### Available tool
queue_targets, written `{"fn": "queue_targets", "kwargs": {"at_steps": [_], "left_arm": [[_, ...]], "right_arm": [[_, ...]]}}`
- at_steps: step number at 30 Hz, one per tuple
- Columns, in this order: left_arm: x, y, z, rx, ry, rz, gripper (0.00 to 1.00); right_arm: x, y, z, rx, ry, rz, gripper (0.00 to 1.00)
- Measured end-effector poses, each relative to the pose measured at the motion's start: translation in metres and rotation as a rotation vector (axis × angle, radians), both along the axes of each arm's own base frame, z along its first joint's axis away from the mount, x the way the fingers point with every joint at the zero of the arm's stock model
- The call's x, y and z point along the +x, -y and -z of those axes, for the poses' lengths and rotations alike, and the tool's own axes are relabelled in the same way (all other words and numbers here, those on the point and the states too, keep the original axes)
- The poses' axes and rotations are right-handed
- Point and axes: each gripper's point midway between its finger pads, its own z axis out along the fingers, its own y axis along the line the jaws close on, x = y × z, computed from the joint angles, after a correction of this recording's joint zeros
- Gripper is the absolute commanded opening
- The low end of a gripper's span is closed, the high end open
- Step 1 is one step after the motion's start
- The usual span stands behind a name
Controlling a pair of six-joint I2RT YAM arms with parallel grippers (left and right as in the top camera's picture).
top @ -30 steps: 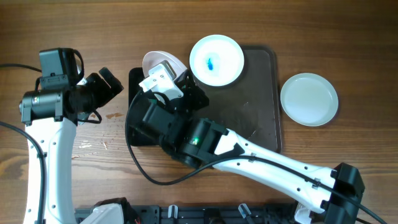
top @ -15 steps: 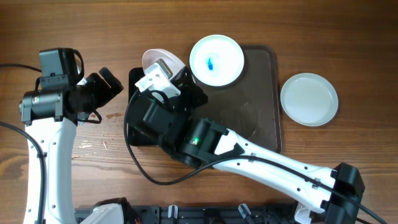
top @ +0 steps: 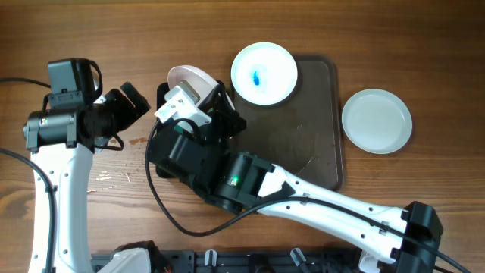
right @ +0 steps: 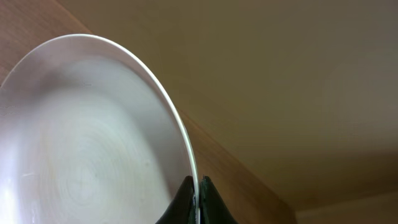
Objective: Clean dirty plates on tray and stack at the side
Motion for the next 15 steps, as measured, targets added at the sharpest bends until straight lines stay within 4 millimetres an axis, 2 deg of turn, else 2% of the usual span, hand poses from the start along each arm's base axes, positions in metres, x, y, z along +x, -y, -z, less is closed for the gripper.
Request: {"fn": "queue_targets", "kwargs": {"at_steps": [5,7,8,10,12,13,15], "left_arm": [[0.0,0.0,0.0,0.0,0.0,0.0,1.0],[0.0,0.0,0.0,0.0,0.0,0.0,1.0],[0.0,0.0,0.0,0.0,0.0,0.0,1.0],[0.0,0.0,0.0,0.0,0.0,0.0,1.0],[0.0,0.0,0.0,0.0,-0.001,0.0,1.0],[0.0,0.0,0.0,0.0,-0.001,0.0,1.0],[0.0,0.0,0.0,-0.001,-0.001,0.0,1.0]], "right_arm": [[0.003,0.004,0.001,0.027,-0.003,0.02,0.04],[0.015,0.02,0.018,0.083,-0.073,0.058,0.04],[0.025,0.03,0.035,0.129,-0.156,0.072,0.04],[0.057,0.053,0.079,0.339,-0.424,0.082,0.04],[0.079,0.069,0.099,0.565,-0.636,0.052,0.04],[0.089,0.08,0.101,0.692,-0.72,0.032,0.04],[0.101,0.101,0.093,0.875,-0.798,0.018,0.04]]}}
